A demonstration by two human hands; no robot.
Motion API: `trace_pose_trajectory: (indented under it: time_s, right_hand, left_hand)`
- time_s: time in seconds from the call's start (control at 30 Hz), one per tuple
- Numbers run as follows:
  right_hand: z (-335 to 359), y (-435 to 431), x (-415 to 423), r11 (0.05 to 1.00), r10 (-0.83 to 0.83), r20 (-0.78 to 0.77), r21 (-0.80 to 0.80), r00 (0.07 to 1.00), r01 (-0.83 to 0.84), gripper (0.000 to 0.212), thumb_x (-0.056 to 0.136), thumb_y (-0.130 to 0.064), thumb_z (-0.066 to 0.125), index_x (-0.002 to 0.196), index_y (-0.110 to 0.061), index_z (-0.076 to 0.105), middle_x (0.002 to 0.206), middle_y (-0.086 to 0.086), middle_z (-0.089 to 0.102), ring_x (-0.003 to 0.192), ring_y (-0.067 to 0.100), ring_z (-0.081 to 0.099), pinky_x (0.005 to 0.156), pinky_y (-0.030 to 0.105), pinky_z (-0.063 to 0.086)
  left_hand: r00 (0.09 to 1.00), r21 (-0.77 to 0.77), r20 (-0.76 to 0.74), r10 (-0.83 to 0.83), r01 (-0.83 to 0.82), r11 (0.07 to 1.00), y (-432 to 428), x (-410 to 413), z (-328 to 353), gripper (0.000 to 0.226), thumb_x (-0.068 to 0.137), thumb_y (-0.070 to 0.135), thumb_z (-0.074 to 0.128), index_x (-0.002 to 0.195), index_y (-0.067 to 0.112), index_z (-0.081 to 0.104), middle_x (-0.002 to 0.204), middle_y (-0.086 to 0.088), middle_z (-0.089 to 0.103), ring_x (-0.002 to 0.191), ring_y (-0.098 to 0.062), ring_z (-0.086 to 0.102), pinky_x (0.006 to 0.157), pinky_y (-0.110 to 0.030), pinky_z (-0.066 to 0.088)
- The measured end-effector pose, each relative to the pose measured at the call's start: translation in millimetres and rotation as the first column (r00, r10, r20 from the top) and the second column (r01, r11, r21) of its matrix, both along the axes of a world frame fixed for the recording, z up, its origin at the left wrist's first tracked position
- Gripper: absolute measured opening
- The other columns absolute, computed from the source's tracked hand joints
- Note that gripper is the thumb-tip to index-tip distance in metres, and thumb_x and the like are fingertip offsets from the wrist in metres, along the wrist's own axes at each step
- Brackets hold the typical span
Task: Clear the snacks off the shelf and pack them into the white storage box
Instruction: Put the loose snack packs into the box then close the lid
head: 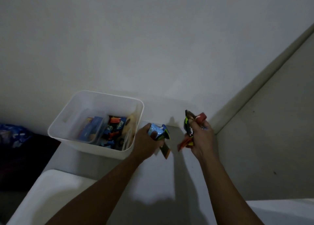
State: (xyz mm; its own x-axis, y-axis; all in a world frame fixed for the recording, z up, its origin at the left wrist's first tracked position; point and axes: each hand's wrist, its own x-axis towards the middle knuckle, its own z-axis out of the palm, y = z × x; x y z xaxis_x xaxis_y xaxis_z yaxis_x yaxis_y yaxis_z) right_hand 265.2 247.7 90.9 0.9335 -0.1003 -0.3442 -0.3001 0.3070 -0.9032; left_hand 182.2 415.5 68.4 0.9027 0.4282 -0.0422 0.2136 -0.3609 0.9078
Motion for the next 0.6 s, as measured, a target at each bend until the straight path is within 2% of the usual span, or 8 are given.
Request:
trace_pose_trajectory:
  time_s: [0.07, 0.17, 0.2, 0.3, 0.37, 0.43, 0.5, 0.6]
  right_hand:
    - [23, 26, 6, 0.998, 0.049, 0.051, 0.046, 0.998, -0.051, 0.014, 0.084, -0.004, 0.072, 0.084, -0.018, 0.074, 0.080, 0.011, 0.067, 0.063, 0.023, 0.056, 0.060, 0.033, 0.045]
    - [48, 74, 9, 0.985, 0.130, 0.100, 0.097, 0.986, -0.140, 0.012, 0.085, -0.003, 0.071, 0.089, -0.013, 0.074, 0.080, 0.011, 0.067, 0.064, 0.021, 0.059, 0.058, 0.030, 0.046]
    - [53, 92, 10, 0.979, 0.158, 0.107, 0.111, 0.982, -0.169, 0.011, 0.084, -0.003, 0.071, 0.092, -0.011, 0.074, 0.079, 0.009, 0.067, 0.064, 0.020, 0.059, 0.057, 0.029, 0.047]
    - [59, 147, 9, 0.960, 0.249, 0.097, 0.106, 0.964, -0.258, 0.012, 0.082, -0.004, 0.074, 0.090, -0.012, 0.075, 0.078, 0.007, 0.070, 0.068, 0.020, 0.062, 0.060, 0.029, 0.051]
    - [56, 180, 9, 0.948, 0.311, 0.096, 0.045, 0.946, -0.316, 0.013, 0.082, -0.003, 0.074, 0.089, -0.014, 0.074, 0.084, 0.005, 0.074, 0.075, 0.020, 0.068, 0.069, 0.033, 0.058]
    - [51, 207, 12, 0.932, 0.361, 0.108, -0.062, 0.926, -0.356, 0.013, 0.082, -0.003, 0.074, 0.092, -0.012, 0.076, 0.092, 0.006, 0.077, 0.086, 0.021, 0.071, 0.079, 0.038, 0.060]
    - [45, 226, 13, 0.906, 0.401, 0.110, -0.192, 0.910, -0.376, 0.016, 0.081, -0.006, 0.076, 0.096, -0.010, 0.077, 0.092, 0.007, 0.077, 0.088, 0.022, 0.072, 0.078, 0.038, 0.061]
    - [39, 250, 9, 0.870, 0.422, 0.086, -0.318, 0.903, -0.376, 0.017, 0.082, -0.009, 0.077, 0.098, -0.006, 0.076, 0.090, 0.011, 0.076, 0.078, 0.020, 0.069, 0.072, 0.036, 0.060]
  left_hand:
    - [0.996, -0.043, 0.065, 0.061, -0.059, 0.997, 25, -2, 24, 0.030, 0.059, 0.013, 0.080, 0.083, 0.015, 0.063, 0.074, 0.001, 0.069, 0.067, -0.015, 0.064, 0.061, -0.028, 0.052]
    - [0.968, -0.133, 0.130, 0.213, -0.196, 0.971, 71, -14, 52, 0.029, 0.063, -0.003, 0.079, 0.081, 0.010, 0.060, 0.063, 0.004, 0.066, 0.055, -0.010, 0.058, 0.051, -0.025, 0.050]
    - [0.951, -0.124, 0.128, 0.282, -0.266, 0.956, 87, -18, 58, 0.029, 0.063, -0.004, 0.079, 0.080, 0.009, 0.059, 0.062, 0.003, 0.065, 0.055, -0.010, 0.057, 0.050, -0.025, 0.050]
    - [0.907, -0.028, 0.086, 0.411, -0.411, 0.911, 126, -32, 65, 0.031, 0.059, 0.011, 0.082, 0.080, 0.012, 0.059, 0.071, 0.000, 0.066, 0.063, -0.017, 0.061, 0.059, -0.032, 0.054]
    - [0.893, 0.012, 0.043, 0.447, -0.448, 0.894, 142, -37, 62, 0.034, 0.059, 0.017, 0.083, 0.083, 0.015, 0.059, 0.076, 0.000, 0.067, 0.067, -0.017, 0.064, 0.063, -0.033, 0.056]
    - [0.891, 0.029, -0.011, 0.454, -0.453, 0.891, 148, -40, 56, 0.037, 0.063, 0.019, 0.086, 0.087, 0.013, 0.058, 0.078, 0.004, 0.064, 0.069, -0.011, 0.060, 0.059, -0.024, 0.049]
    - [0.890, 0.019, -0.066, 0.451, -0.451, 0.893, 147, -40, 49, 0.039, 0.068, 0.020, 0.086, 0.094, 0.012, 0.059, 0.084, 0.004, 0.064, 0.074, -0.011, 0.061, 0.059, -0.016, 0.042]
    - [0.923, -0.047, -0.158, 0.352, -0.363, 0.931, 156, -35, 30, 0.053, 0.072, 0.019, 0.085, 0.115, 0.006, 0.058, 0.108, -0.007, 0.067, 0.098, -0.023, 0.064, 0.082, -0.030, 0.052]
